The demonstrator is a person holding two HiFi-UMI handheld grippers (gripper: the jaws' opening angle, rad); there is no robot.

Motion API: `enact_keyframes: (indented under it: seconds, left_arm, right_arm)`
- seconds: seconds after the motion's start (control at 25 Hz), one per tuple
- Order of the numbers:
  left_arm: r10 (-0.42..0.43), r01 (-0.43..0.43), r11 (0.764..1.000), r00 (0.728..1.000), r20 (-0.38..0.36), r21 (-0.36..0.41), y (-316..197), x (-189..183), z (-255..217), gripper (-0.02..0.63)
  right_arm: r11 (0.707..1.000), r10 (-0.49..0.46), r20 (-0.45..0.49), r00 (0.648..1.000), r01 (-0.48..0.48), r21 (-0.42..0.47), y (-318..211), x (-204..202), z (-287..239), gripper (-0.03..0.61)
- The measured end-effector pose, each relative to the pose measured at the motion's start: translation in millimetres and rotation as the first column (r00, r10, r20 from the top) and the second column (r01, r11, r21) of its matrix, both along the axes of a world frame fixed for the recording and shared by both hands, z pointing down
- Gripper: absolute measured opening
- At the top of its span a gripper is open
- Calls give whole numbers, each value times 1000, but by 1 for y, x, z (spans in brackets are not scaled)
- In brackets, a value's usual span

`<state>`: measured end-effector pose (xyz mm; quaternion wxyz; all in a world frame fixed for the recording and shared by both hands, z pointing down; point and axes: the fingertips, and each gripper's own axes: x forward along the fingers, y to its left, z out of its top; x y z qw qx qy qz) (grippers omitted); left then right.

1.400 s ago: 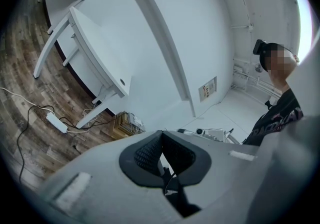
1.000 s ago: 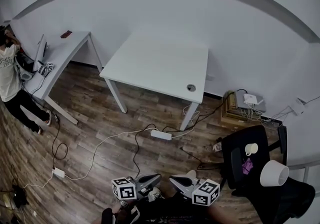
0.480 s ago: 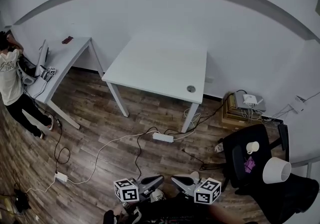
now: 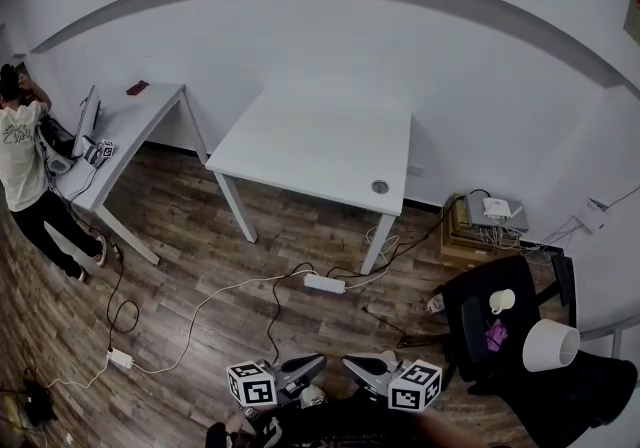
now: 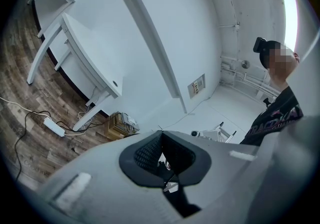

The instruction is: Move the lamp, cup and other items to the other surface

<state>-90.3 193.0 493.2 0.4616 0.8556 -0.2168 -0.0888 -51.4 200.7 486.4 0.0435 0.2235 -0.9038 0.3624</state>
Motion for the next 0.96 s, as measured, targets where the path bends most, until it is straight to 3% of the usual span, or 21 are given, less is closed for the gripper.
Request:
enact_keyframes:
  seconds: [0.96]
  left_arm:
    - [28,-28,1000,1000,7,1,13,14,-4,-5]
  right_arm:
    - [1000,23,8,1000,-23,6,13,14,-1,3]
